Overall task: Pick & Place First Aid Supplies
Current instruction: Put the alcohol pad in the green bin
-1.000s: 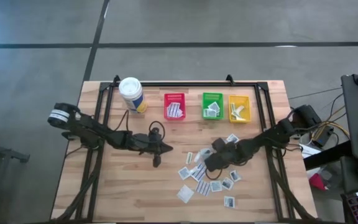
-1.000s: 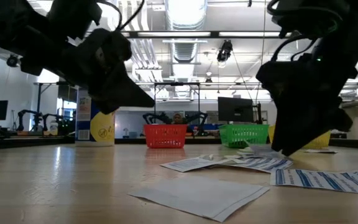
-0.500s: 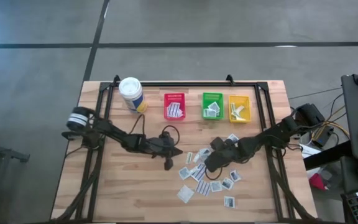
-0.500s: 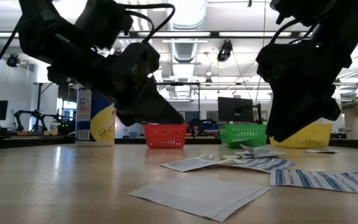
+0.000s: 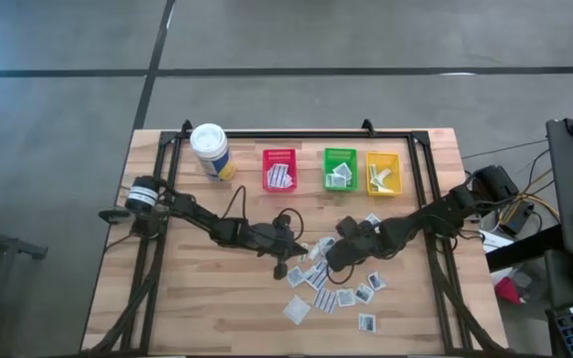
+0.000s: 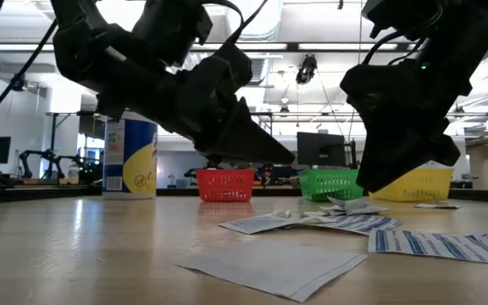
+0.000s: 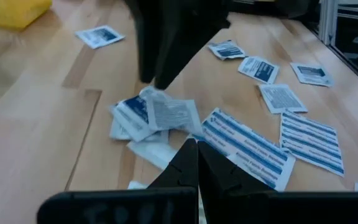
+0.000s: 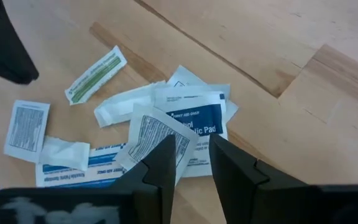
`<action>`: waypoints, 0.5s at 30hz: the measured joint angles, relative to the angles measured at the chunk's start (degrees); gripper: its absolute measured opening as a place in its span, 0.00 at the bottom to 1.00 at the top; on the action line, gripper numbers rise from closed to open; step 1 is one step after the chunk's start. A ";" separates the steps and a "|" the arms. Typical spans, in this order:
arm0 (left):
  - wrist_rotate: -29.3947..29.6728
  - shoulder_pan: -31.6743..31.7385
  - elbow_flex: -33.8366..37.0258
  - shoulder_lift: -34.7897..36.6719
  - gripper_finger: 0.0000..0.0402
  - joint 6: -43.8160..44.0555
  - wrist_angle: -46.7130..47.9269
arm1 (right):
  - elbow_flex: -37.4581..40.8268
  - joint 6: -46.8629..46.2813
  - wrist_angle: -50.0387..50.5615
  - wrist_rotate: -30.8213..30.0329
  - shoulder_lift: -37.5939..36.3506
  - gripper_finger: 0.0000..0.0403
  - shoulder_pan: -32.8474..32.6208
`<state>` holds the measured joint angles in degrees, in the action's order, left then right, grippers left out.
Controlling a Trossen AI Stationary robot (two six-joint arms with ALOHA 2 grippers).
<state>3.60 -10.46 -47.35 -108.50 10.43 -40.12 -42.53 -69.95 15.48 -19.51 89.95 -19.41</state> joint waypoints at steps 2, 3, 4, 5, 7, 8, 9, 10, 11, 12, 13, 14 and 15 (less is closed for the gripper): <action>-0.01 -0.02 -0.25 -0.03 0.00 -0.58 0.13 | 0.01 -0.12 -0.05 -0.03 0.00 0.23 0.01; -0.03 -0.02 -0.38 -0.03 0.00 -0.80 0.00 | 0.01 -0.09 -0.15 -0.04 0.05 0.22 0.01; -0.03 -0.02 -0.34 -0.01 0.00 -0.96 0.05 | 0.01 -0.09 -0.13 -0.04 0.11 0.22 0.01; -0.12 -0.02 -0.31 -0.01 0.00 -1.00 0.04 | 0.03 -0.09 -0.15 -0.04 0.15 0.22 0.01; -1.13 0.00 -0.29 -0.01 0.00 -1.02 0.03 | 0.13 -0.08 -0.65 -0.21 0.49 0.22 0.29; -1.55 0.00 -0.29 -0.17 0.00 -1.02 -0.08 | 0.21 0.05 -0.90 -0.24 0.79 0.22 0.54; -1.70 -0.02 -0.30 -0.35 0.00 -1.05 -0.37 | 0.27 0.10 -1.19 -0.26 1.05 0.23 0.79; -1.80 -0.02 -0.26 -0.44 0.00 -1.17 -0.18 | 0.34 0.10 -1.26 -0.24 1.26 0.23 1.03; -1.84 -0.02 -0.19 -0.47 0.00 -1.26 0.37 | 0.34 0.09 -1.59 -0.23 1.72 0.24 1.30; -1.83 -0.02 -0.13 -0.47 0.00 -1.31 0.79 | 0.34 0.10 -2.20 -0.22 2.04 0.24 1.52; -1.83 -0.02 -0.13 -0.47 0.00 -1.33 1.05 | 0.37 0.16 -2.34 -0.17 2.23 0.25 1.61; -1.84 -0.02 -0.10 -0.47 0.00 -1.33 1.22 | 0.52 0.41 -2.35 -0.15 2.29 0.25 1.72; -1.84 -0.02 0.06 -0.47 0.00 -1.33 1.15 | 0.53 0.79 -2.70 -0.13 2.25 0.26 1.80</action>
<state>1.76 -10.48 -47.29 -108.97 9.10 -38.97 -42.00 -69.15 12.78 -19.63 92.20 -17.61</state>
